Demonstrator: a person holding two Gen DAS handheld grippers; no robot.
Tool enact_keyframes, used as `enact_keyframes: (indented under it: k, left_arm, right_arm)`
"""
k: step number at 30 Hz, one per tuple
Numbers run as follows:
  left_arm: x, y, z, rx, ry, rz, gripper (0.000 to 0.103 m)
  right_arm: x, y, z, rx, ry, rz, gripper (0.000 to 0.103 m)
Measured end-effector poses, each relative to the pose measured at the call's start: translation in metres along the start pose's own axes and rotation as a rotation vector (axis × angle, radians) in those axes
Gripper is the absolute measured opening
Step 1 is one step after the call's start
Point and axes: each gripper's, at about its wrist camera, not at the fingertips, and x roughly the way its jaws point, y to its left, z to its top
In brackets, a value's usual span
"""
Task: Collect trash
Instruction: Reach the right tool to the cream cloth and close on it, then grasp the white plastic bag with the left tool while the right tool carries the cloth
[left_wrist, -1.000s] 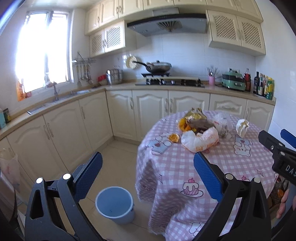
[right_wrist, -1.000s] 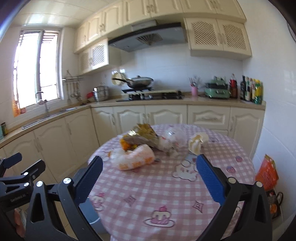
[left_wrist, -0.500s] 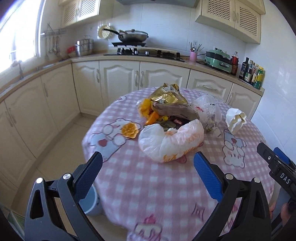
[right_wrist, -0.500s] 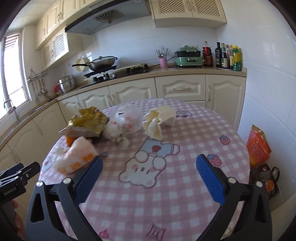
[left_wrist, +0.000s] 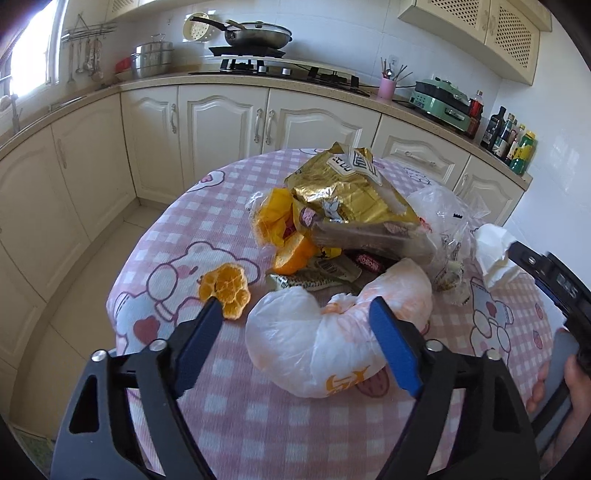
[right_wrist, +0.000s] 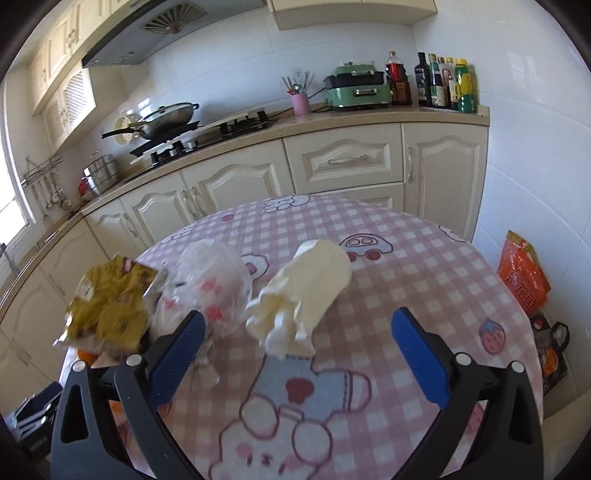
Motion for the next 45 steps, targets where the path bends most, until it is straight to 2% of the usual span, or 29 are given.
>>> enact_keyframes:
  k: [2, 4, 5, 6, 9, 10, 14, 18, 25, 33, 38, 45]
  left_arm:
    - [0.004, 0.000, 0.002, 0.001, 0.003, -0.021, 0.065]
    - [0.007, 0.001, 0.002, -0.004, 0.006, -0.059, 0.049]
    - [0.008, 0.000, 0.002, -0.003, 0.005, -0.073, 0.040]
    - [0.009, 0.000, 0.004, 0.003, 0.004, -0.074, 0.036]
    - [0.009, -0.005, 0.002, 0.023, 0.001, -0.082, 0.011]
    - [0.010, -0.007, 0.001, 0.027, 0.013, -0.100, 0.007]
    - [0.006, -0.008, -0.004, 0.023, 0.013, -0.130, 0.005]
    - [-0.006, 0.000, -0.009, -0.011, 0.003, -0.150, 0.007]
    - [-0.026, 0.005, -0.019, -0.008, -0.035, -0.135, 0.002]
    - [-0.071, 0.025, -0.020, -0.055, -0.154, -0.115, 0.001]
    - [-0.105, 0.051, -0.025, -0.070, -0.214, -0.039, 0.001]
    - [-0.144, 0.113, -0.041, -0.121, -0.257, 0.183, 0.001]
  right_arm:
    - [0.014, -0.002, 0.007, 0.033, 0.023, -0.002, 0.099]
    - [0.022, -0.004, 0.007, 0.039, 0.036, -0.016, 0.098]
    - [0.025, -0.005, 0.006, 0.045, 0.045, -0.018, 0.093]
    - [0.027, -0.008, 0.005, 0.054, 0.052, -0.007, 0.071]
    - [0.027, -0.016, 0.003, 0.081, 0.062, 0.029, 0.041]
    - [0.024, -0.016, 0.003, 0.081, 0.055, 0.033, 0.040]
    - [0.007, -0.015, -0.002, 0.060, 0.027, 0.051, 0.036]
    - [-0.017, -0.010, -0.007, 0.024, -0.016, 0.070, 0.036]
    - [-0.065, 0.014, -0.024, -0.058, -0.065, 0.147, 0.036]
    - [-0.102, 0.068, -0.040, -0.158, -0.074, 0.273, 0.036]
    - [-0.117, 0.122, -0.053, -0.236, -0.062, 0.375, 0.035]
    - [-0.128, 0.219, -0.082, -0.365, -0.005, 0.542, 0.035]
